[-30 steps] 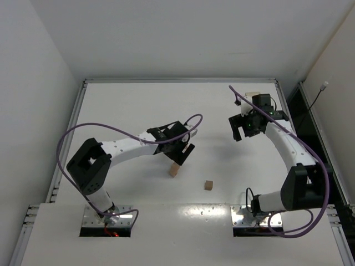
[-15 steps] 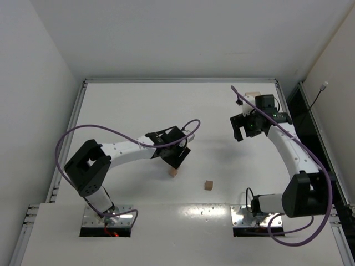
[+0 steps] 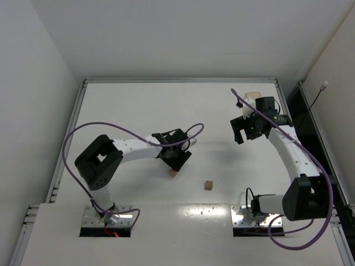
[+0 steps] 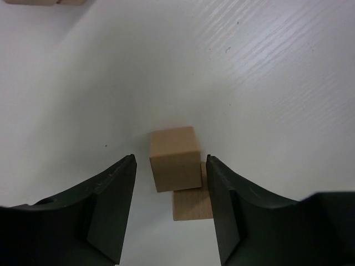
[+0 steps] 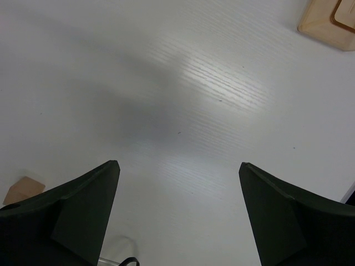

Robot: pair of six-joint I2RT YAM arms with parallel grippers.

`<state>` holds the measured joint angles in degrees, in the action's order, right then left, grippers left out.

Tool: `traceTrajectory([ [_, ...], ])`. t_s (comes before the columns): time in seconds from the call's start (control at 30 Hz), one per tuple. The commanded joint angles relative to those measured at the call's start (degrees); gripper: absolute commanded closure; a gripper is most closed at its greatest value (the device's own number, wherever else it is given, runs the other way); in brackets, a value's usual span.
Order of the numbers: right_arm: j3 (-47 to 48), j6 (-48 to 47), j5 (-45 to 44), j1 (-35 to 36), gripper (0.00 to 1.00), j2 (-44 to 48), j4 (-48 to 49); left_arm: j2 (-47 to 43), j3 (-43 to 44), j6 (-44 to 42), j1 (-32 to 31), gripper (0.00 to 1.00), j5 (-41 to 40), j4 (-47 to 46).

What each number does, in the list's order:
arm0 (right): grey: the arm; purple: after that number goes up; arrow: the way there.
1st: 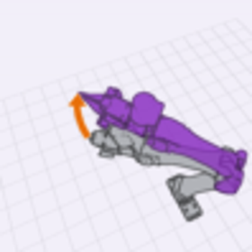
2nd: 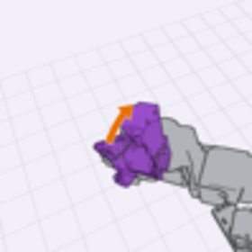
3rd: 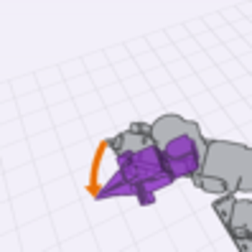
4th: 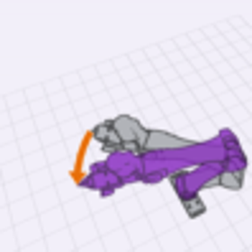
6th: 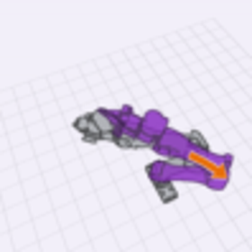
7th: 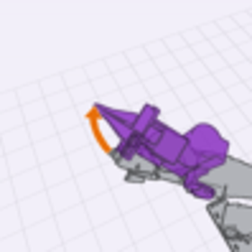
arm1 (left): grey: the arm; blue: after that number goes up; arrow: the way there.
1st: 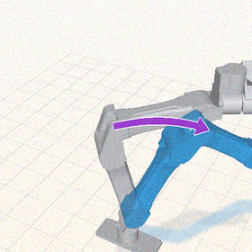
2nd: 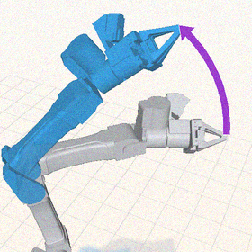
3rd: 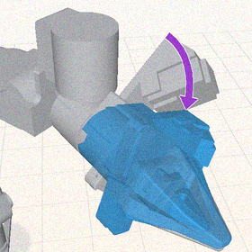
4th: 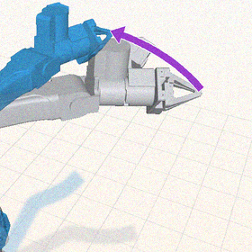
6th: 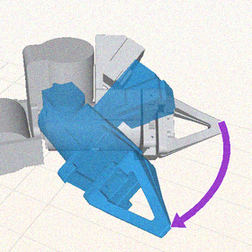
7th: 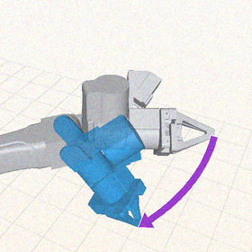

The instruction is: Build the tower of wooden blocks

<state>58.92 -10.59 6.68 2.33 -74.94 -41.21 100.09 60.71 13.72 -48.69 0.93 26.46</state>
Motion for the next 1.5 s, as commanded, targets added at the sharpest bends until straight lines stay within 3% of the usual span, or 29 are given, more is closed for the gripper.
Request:
traceTrajectory([
  [0.0,0.1,-0.6,1.2,-0.3,0.14,-0.3,0.5,0.9,2.3,-0.4,-0.2,0.51,1.8,-0.8],
  [0.13,0.1,-0.6,1.2,-0.3,0.14,-0.8,0.5,2.0,3.5,-0.4,-0.7,0.65,1.1,-0.8],
  [0.23,0.1,-0.6,1.8,-0.3,0.14,-0.8,0.5,2.0,4.9,-0.4,-0.7,0.85,-1.3,0.4],
  [0.37,0.1,-0.6,2.9,-0.3,0.15,-0.8,1.0,0.9,8.3,-1.7,-0.7,1.0,-4.4,2.5],
  [0.57,0.1,-0.6,5.5,0.2,0.15,-2.5,1.0,-1.0,19.2,-3.9,-0.2,1.0,-8.7,11.0],
  [0.87,0.7,0.0,8.6,0.7,0.15,-3.7,0.5,3.0,31.7,-4.4,3.2,1.0,-6.4,21.3],
  [1.47,1.8,0.5,9.2,0.2,0.15,-3.7,1.0,12.0,37.6,-4.9,7.1,1.0,1.4,21.9],
])
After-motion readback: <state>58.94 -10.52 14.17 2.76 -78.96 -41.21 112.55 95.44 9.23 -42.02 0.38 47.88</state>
